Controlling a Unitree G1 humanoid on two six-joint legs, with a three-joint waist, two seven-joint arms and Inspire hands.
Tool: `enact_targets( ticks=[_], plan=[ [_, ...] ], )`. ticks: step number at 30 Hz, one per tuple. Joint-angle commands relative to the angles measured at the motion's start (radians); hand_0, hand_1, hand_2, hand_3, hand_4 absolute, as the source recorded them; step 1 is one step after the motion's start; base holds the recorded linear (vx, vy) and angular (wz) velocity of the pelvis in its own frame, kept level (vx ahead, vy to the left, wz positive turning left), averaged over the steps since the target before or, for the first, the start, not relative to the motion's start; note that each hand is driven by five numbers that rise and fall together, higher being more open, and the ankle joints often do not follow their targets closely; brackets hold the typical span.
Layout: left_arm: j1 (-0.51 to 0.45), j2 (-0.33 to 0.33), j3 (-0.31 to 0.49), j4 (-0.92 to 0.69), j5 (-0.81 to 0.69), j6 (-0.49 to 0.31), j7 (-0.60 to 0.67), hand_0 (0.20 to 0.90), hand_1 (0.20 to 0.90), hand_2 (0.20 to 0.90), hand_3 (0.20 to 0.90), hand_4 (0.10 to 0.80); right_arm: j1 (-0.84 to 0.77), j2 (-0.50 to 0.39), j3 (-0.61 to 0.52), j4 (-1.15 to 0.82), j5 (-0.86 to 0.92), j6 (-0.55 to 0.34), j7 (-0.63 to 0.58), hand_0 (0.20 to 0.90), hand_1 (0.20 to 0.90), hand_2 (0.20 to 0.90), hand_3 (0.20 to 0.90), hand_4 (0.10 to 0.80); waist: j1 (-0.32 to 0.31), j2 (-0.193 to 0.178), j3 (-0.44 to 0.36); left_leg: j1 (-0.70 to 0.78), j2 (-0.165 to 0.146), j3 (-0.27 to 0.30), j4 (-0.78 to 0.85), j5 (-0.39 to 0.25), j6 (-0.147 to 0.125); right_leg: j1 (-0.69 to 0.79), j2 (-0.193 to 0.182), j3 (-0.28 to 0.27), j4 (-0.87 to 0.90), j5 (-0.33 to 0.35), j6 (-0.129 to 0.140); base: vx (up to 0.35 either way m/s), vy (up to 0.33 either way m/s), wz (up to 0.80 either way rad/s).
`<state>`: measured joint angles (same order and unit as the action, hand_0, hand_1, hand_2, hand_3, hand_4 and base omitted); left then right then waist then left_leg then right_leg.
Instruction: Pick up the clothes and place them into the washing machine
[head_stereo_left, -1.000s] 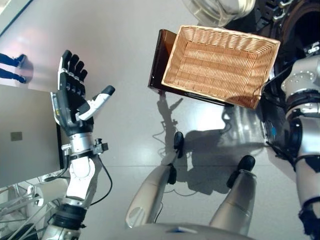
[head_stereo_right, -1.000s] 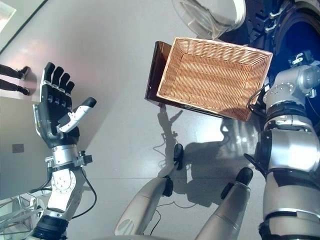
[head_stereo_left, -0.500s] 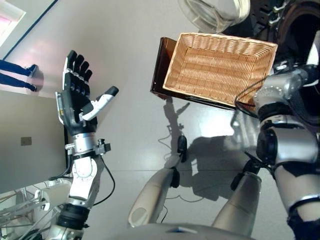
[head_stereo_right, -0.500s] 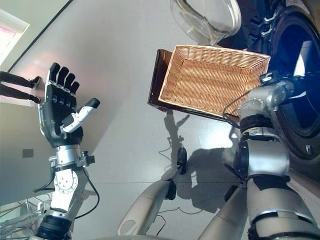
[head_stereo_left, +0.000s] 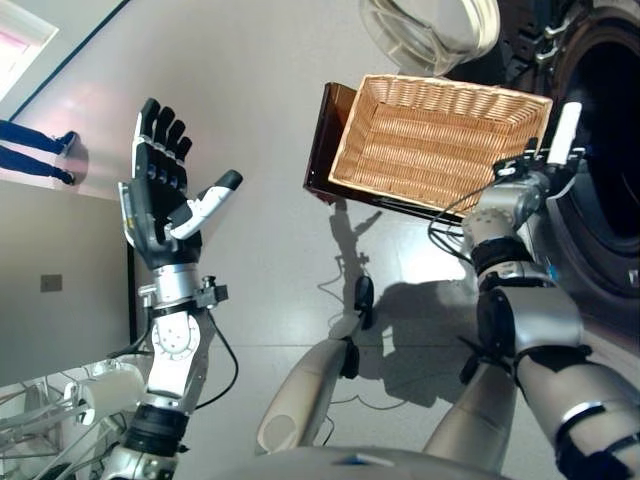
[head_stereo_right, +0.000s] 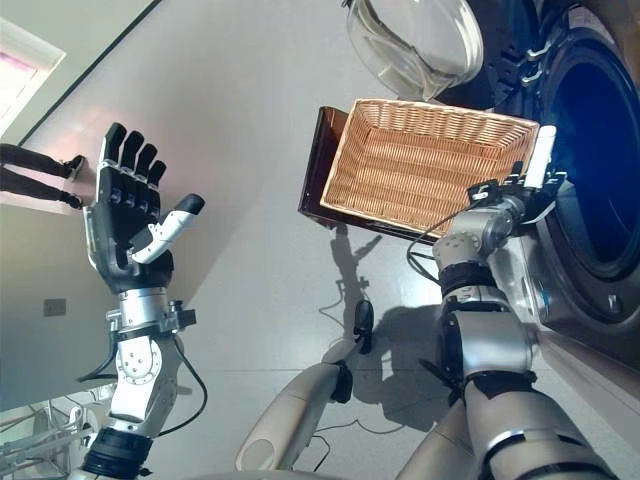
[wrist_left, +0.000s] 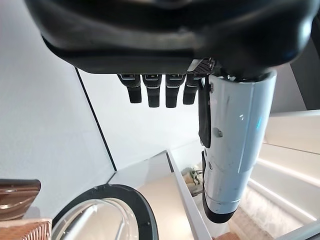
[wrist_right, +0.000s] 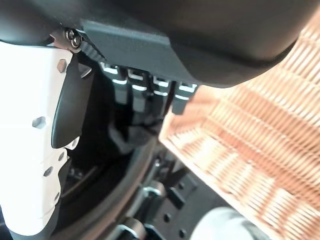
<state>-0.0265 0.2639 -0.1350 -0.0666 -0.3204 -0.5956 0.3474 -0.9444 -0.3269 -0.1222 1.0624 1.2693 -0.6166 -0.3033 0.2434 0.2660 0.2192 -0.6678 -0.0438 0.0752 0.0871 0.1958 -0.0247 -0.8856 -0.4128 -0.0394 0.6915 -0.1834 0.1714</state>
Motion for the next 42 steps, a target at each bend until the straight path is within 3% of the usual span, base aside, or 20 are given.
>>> enact_targets(
  ticks=[1,8,13,18,22,26,30,38,42],
  plan=[
    [-0.043,-0.023,0.082,-0.034,-0.025,-0.097,0.009,0.9,0.9,0.9,0.9,0.8,0.072,0.057,0.062,-0.196,-0.045,-0.066,0.062,0.9,0.9,0.9,0.9,0.8,-0.02,-0.013,-0.029,0.0,0.017,-0.015,0.07,-0.125,-0.072,0.105,0.052,-0.028,-0.186,0.095,-0.04,0.017,0.001,-0.11],
    [0.009,-0.064,0.067,0.035,-0.056,-0.07,-0.021,0.9,0.9,0.9,0.9,0.8,0.353,0.179,0.074,-0.284,-0.067,-0.031,0.09,0.9,0.9,0.9,0.9,0.8,-0.089,-0.072,-0.022,0.113,0.028,-0.014,0.044,-0.135,-0.068,0.253,0.079,-0.059,-0.288,0.127,-0.034,0.038,-0.014,-0.18],
    [0.057,-0.053,0.058,0.17,-0.02,-0.011,-0.047,0.9,0.9,0.9,0.9,0.8,0.566,0.185,0.137,-0.273,-0.157,0.068,0.108,0.9,0.9,0.9,0.9,0.8,-0.144,-0.136,-0.029,0.228,0.053,-0.006,0.042,-0.161,-0.066,0.402,0.092,-0.085,-0.368,0.15,-0.026,0.08,-0.048,-0.14],
    [0.104,-0.039,0.055,0.393,-0.016,0.044,-0.113,0.9,0.9,0.9,0.9,0.8,0.744,0.148,0.132,-0.246,-0.288,0.162,0.15,0.9,0.9,0.9,0.9,0.8,-0.186,-0.184,-0.067,0.369,0.073,0.011,0.013,-0.18,-0.067,0.555,0.118,-0.098,-0.458,0.171,-0.014,0.098,-0.03,-0.28],
    [0.097,-0.022,0.016,0.692,-0.005,0.09,-0.162,0.9,0.9,0.9,0.9,0.8,0.864,0.119,0.113,-0.189,-0.419,0.215,0.172,0.9,0.9,0.9,0.9,0.8,-0.214,-0.213,-0.131,0.472,0.084,0.035,-0.036,-0.183,-0.068,0.659,0.125,-0.107,-0.548,0.203,0.005,0.119,-0.037,-0.22],
    [0.075,-0.04,0.001,1.01,-0.002,0.134,-0.184,0.9,0.9,0.9,0.9,0.8,0.92,0.097,0.159,-0.074,-0.684,0.283,0.149,0.9,0.9,0.9,0.9,0.8,-0.229,-0.236,-0.18,0.562,0.081,0.056,-0.073,-0.193,-0.066,0.751,0.131,-0.104,-0.621,0.229,0.013,0.107,-0.037,-0.13],
    [0.064,-0.05,0.004,1.224,0.03,0.178,-0.2,0.9,0.9,0.9,0.9,0.8,0.95,0.072,0.206,0.002,-0.912,0.334,0.136,0.9,0.9,0.9,0.9,0.8,-0.237,-0.251,-0.224,0.614,0.074,0.08,-0.105,-0.194,-0.063,0.792,0.13,-0.098,-0.669,0.259,0.021,0.043,-0.036,-0.15],
    [0.085,-0.062,0.013,1.385,0.173,0.271,-0.234,0.9,0.9,0.9,0.9,0.8,1.005,0.051,0.373,0.149,-1.415,0.436,0.09,0.9,0.9,0.9,0.9,0.8,-0.242,-0.271,-0.259,0.68,0.081,0.079,-0.15,-0.184,-0.064,0.853,0.14,-0.106,-0.682,0.257,0.024,0.011,-0.012,-0.04],
    [0.095,-0.073,0.031,1.417,0.197,0.301,-0.255,0.9,0.9,0.9,0.9,0.8,1.034,0.062,0.384,0.211,-1.491,0.461,0.092,0.9,0.9,0.9,0.9,0.8,-0.245,-0.28,-0.268,0.703,0.093,0.068,-0.153,-0.186,-0.064,0.883,0.147,-0.115,-0.676,0.241,0.02,0.015,-0.011,-0.01]
  ],
)
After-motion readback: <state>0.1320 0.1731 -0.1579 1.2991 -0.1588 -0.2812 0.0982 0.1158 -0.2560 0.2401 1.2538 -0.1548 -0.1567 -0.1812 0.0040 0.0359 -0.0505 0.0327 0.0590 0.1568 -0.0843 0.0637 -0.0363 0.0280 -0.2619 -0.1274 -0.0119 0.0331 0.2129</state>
